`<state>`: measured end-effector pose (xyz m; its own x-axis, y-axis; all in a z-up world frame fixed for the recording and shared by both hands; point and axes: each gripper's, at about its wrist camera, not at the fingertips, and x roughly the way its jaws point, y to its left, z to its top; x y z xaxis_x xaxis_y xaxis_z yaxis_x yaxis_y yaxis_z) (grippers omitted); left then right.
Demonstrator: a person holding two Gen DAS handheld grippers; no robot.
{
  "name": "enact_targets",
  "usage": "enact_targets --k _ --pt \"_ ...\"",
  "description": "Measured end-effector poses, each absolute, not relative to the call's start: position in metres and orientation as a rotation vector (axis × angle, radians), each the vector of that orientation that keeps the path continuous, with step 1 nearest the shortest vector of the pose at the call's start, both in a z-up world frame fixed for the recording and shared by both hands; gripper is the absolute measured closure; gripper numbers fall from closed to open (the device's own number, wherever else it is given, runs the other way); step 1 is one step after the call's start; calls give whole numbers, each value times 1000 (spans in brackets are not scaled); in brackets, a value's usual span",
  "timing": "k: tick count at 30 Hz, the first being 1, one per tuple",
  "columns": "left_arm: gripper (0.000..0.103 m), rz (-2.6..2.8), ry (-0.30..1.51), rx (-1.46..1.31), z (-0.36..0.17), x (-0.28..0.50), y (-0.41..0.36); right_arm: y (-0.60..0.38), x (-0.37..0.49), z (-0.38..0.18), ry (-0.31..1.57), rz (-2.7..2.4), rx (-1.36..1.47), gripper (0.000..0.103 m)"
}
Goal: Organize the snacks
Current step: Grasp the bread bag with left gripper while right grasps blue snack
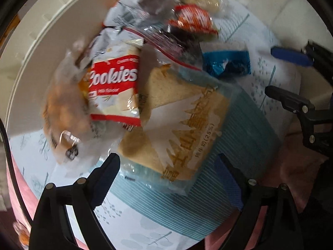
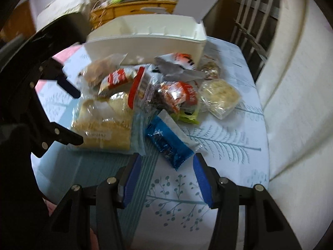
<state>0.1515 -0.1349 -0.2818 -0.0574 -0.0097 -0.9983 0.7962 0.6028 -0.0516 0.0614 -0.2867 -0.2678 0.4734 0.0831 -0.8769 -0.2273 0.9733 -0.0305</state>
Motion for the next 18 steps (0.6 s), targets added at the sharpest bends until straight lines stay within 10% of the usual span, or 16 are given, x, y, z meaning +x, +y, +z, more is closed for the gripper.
enact_targets --k 18 --pt "0 -839 1452 830 -318 162 -175 -279 106 -301 1118 287 -250 51"
